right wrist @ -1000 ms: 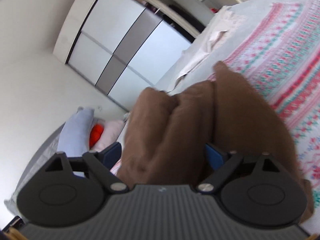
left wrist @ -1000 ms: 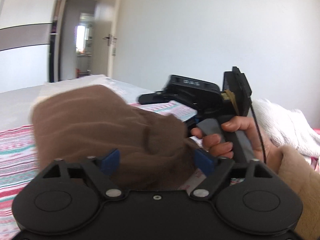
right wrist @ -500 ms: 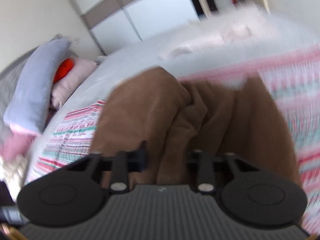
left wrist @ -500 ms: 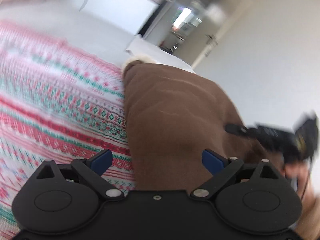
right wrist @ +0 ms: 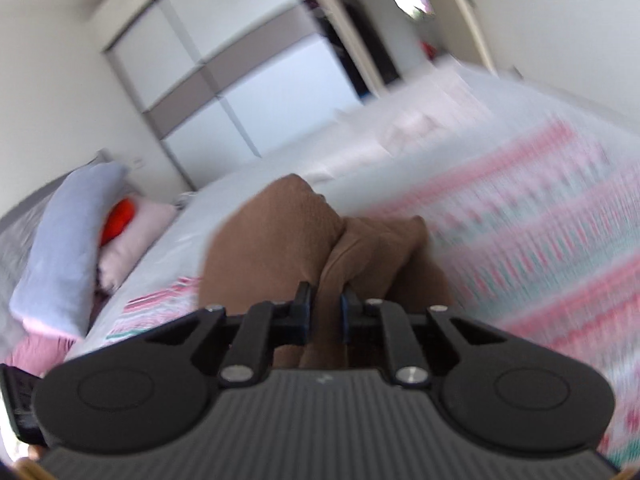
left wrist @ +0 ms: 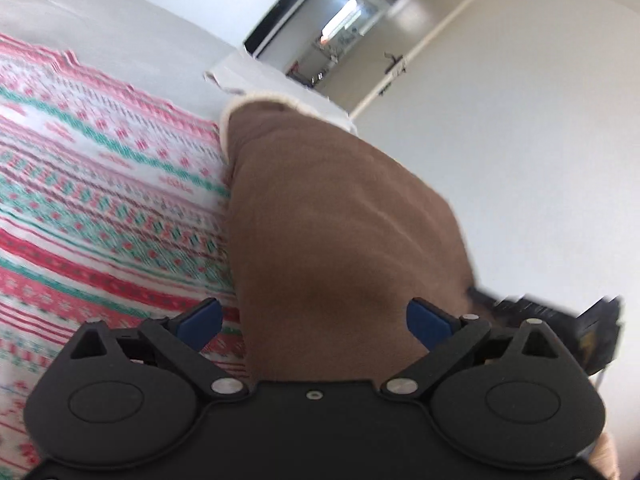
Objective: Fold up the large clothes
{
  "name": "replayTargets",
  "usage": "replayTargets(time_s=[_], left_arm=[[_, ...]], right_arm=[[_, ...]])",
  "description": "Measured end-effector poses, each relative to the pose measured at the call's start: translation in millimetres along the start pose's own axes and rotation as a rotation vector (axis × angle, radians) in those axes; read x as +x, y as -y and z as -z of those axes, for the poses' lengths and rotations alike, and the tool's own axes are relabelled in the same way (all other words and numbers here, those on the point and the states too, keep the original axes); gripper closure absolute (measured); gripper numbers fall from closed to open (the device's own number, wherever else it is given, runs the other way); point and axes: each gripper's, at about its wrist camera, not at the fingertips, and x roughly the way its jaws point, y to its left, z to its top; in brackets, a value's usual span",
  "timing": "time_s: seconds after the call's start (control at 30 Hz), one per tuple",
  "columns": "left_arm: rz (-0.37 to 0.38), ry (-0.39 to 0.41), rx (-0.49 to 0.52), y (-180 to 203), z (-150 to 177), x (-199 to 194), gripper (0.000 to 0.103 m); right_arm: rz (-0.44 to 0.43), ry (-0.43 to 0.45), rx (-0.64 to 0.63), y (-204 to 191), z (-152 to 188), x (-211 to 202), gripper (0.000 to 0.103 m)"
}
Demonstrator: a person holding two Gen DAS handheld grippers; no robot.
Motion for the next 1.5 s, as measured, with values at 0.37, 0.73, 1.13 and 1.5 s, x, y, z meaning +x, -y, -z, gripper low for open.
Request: replayTargets(time_s=[0.37,0.73,1.13,1.5], left_arm=[[0.169,-0.163,-0.282,-38.6,11.0,51.8,0.007],[0.009,-0.105,-0.05,15.3,10.4,-36.6,0.043],[-0.108,-0.208,-0.018,-28.6,97.6,-178.7,0.031],[-0.254,0.12,0.267,4.7,119.7,-240.7,0.023]], right_arm=[[-0.034,-0.083,0.193,65.0,39.4,17.7,0.018],[-0.31,-0.134,0.34,26.9,56.5,-5.3,0.059],[-0.327,-0.366,0.28,-42.3,167.8,-68.6,0.039],[-0.326,-0.137,0.229,-39.8,136.5,-153.8,0.029]])
